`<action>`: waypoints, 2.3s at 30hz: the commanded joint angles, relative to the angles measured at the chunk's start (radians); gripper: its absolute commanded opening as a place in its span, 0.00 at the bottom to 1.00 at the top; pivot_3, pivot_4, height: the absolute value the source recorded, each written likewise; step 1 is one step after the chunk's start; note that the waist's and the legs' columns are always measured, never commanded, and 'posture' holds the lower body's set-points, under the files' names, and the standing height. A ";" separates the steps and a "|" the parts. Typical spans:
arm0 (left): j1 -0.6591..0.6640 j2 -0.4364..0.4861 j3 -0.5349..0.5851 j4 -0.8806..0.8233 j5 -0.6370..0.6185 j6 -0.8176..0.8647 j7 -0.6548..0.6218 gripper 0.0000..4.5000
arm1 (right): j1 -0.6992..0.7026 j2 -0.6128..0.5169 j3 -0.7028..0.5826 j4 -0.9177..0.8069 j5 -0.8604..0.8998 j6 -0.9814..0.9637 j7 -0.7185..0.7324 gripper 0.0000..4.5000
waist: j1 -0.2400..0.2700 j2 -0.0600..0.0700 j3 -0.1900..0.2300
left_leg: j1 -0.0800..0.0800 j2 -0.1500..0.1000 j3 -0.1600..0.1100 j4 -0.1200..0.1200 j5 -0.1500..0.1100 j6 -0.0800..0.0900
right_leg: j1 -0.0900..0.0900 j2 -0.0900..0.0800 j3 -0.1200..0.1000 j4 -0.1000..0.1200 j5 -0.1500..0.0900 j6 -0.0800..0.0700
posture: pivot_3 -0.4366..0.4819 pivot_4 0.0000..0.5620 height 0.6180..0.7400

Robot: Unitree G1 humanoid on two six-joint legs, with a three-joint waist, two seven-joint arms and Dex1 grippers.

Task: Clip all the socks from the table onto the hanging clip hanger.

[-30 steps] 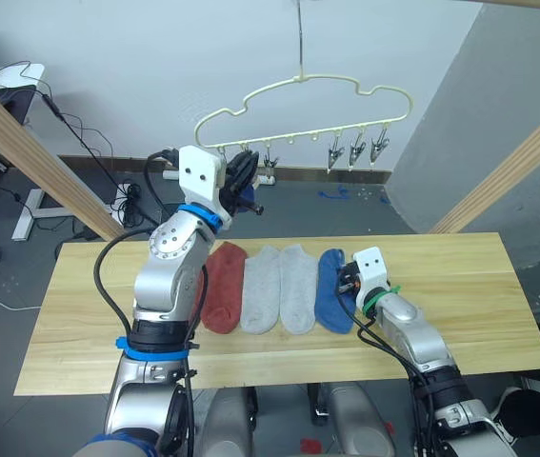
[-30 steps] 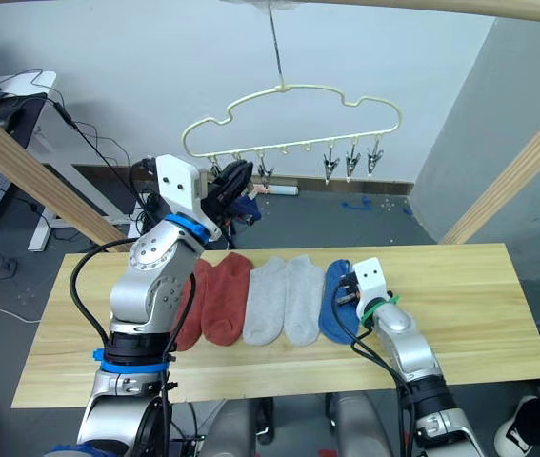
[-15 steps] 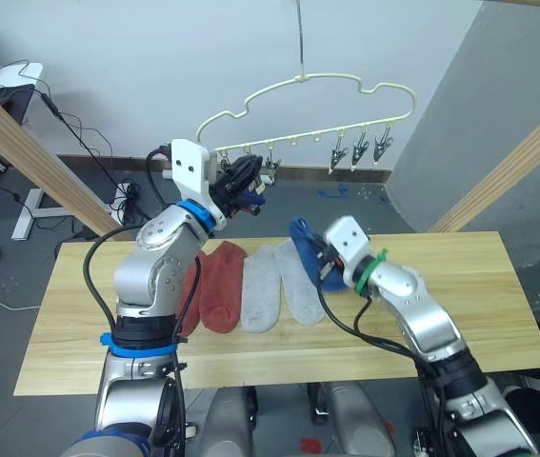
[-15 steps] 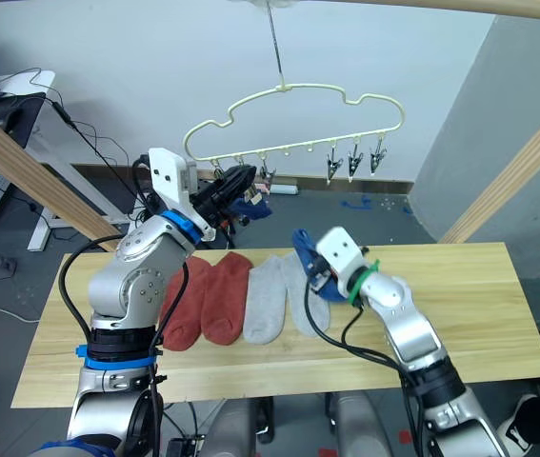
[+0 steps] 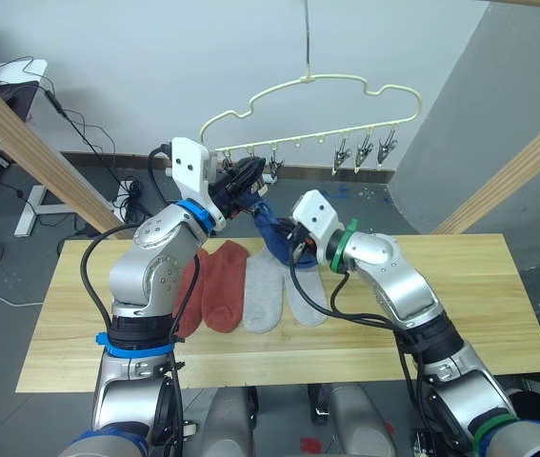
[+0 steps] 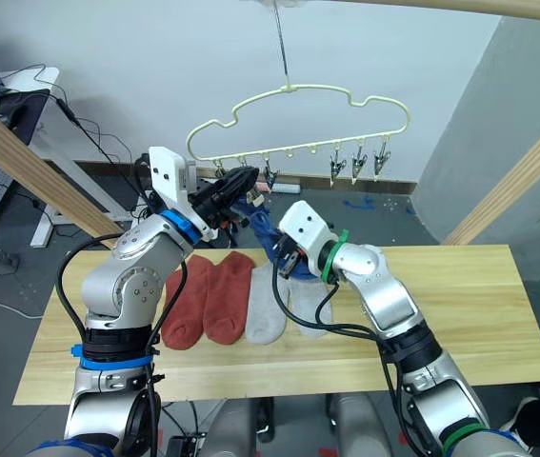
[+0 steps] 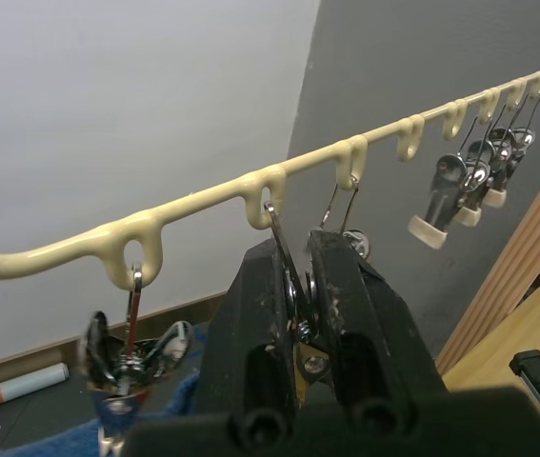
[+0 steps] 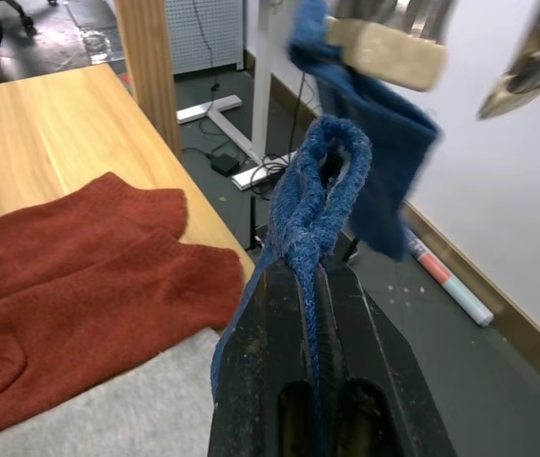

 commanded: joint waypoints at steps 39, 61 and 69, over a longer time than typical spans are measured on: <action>0.044 0.007 0.042 -0.077 -0.069 0.048 0.016 0.45 | -0.073 0.095 -0.081 -0.046 0.051 0.000 -0.063 0.00 | -0.002 0.000 0.000 | 0.000 0.000 0.000 0.000 0.000 0.000 | 0.000 0.000 0.000 0.000 0.000 -0.001 | 0.35 0.57 1.00; 0.144 0.111 0.032 -0.185 -0.070 0.048 -0.012 0.80 | -0.036 0.089 -0.057 -0.068 0.055 0.018 -0.038 0.47 | -0.002 0.000 0.000 | 0.000 0.000 0.000 0.000 0.000 0.000 | 0.000 0.000 0.000 0.000 0.000 -0.001 | 0.36 0.57 1.00; 0.189 0.078 -0.067 -0.196 0.143 -0.191 0.031 0.80 | 0.072 -0.049 -0.067 -0.269 0.084 0.094 0.035 0.55 | 0.004 0.000 0.000 | -0.001 0.000 0.000 0.000 0.000 0.000 | 0.000 -0.001 0.000 -0.001 0.000 -0.001 | 0.36 0.57 1.00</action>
